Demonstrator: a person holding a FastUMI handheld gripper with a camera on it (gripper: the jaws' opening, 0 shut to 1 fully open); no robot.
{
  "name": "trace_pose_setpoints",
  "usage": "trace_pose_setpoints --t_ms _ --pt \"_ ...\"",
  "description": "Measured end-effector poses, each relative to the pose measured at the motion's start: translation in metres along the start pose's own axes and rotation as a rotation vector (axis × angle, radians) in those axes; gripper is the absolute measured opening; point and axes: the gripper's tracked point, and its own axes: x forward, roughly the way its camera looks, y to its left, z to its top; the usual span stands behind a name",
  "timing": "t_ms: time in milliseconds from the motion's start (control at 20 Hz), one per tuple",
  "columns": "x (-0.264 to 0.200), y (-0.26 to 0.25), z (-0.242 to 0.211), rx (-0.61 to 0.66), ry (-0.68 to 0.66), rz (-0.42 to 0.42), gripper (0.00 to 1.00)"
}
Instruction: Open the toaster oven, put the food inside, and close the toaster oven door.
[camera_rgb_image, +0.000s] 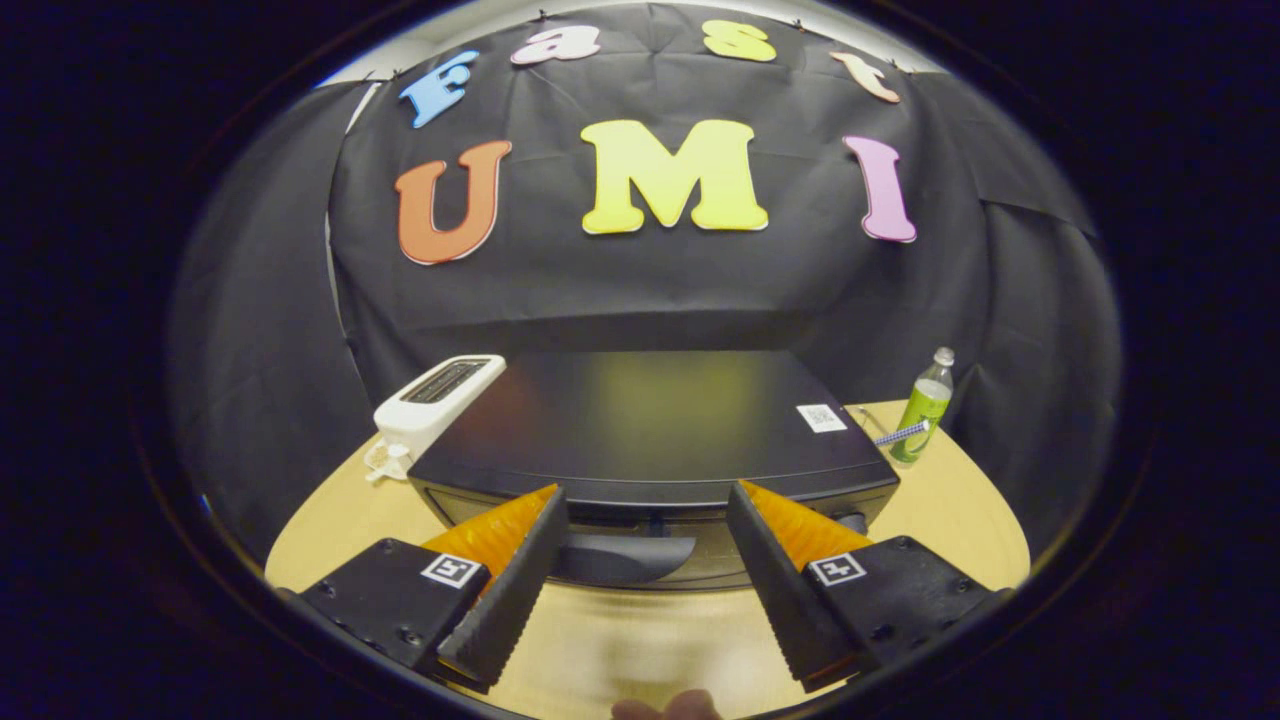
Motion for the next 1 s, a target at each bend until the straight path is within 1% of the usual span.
trace_pose_setpoints --t_ms 50,100,250,400,500,600,750,1000 --pt "0.004 0.001 -0.007 -0.006 0.019 -0.008 1.0" --pt "0.001 0.003 -0.005 -0.011 -0.007 -0.015 1.0" --pt "0.004 0.004 -0.011 0.007 0.0 -0.024 1.0" --pt "-0.003 0.004 -0.016 0.036 -0.005 -0.002 1.0" --pt "-0.015 0.007 -0.026 0.005 0.001 0.009 1.0" --pt "-0.028 0.006 -0.042 -0.024 0.021 0.003 1.0" --pt "-0.049 0.006 -0.072 -0.036 0.062 -0.011 1.0" --pt "-0.068 0.007 -0.123 -0.065 0.142 0.004 1.0"
